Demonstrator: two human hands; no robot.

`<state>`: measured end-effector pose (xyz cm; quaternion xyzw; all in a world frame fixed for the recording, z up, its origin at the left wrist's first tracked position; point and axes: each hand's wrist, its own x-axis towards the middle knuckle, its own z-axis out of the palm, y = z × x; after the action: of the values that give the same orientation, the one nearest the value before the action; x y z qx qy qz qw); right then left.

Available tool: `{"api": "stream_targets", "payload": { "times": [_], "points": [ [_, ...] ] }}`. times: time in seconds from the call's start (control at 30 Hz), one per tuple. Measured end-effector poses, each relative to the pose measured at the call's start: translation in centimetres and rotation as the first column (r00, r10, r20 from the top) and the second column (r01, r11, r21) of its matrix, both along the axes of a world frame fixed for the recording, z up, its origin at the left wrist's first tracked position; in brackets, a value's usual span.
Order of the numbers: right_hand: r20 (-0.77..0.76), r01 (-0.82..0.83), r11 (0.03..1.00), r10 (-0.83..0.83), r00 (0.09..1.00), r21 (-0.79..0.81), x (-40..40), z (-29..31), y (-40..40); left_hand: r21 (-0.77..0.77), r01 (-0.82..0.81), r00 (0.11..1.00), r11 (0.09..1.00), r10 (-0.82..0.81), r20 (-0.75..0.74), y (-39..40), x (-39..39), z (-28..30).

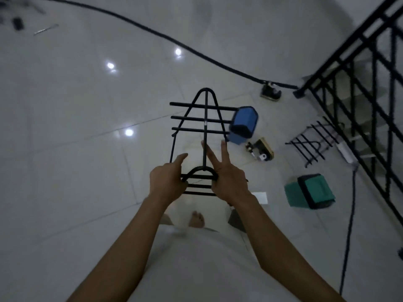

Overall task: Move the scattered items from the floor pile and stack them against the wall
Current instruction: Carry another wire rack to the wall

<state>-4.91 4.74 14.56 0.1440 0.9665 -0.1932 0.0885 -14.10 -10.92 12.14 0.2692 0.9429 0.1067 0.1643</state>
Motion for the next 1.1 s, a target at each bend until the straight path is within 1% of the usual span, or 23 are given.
{"api": "stream_targets", "payload": {
  "times": [0.17,0.3,0.4,0.57,0.7,0.87,1.0,1.1],
  "points": [
    [0.053,-0.265,0.964,0.264,0.963,0.001,-2.1,-0.5,-6.2,0.011,-0.252,0.968,0.968,0.252,0.022,-8.3,2.7,-0.3],
    [0.066,-0.466,0.885,0.465,0.883,0.013,-3.3,-0.8,-13.1,0.019,-0.446,0.895,0.895,0.445,0.032,-15.7,5.5,-0.4],
    [0.079,-0.602,0.798,0.598,0.797,0.032,-3.3,-0.7,-19.7,0.023,-0.585,0.811,0.811,0.583,0.047,-22.0,8.3,-0.3],
    [0.075,-0.774,0.631,0.771,0.633,0.047,-2.3,0.4,-31.2,0.031,-0.771,0.637,0.636,0.771,0.029,-32.3,13.6,0.1],
    [0.050,-0.871,0.487,0.870,0.491,0.062,-0.6,0.6,-39.5,0.064,-0.869,0.492,0.491,0.870,0.009,-39.2,18.2,0.6],
    [0.033,-0.939,0.343,0.939,0.344,0.033,1.6,0.8,-48.2,0.104,-0.932,0.348,0.348,0.937,-0.022,-46.6,22.8,0.9],
    [0.042,-0.978,0.209,0.977,0.209,0.018,2.9,0.9,-53.3,0.090,-0.972,0.217,0.217,0.976,-0.009,-49.9,26.1,1.2],
    [0.051,-0.997,0.082,0.995,0.082,0.010,3.2,0.4,-56.9,0.083,-0.991,0.106,0.104,0.994,0.019,-51.7,28.0,0.8]
  ]
}}
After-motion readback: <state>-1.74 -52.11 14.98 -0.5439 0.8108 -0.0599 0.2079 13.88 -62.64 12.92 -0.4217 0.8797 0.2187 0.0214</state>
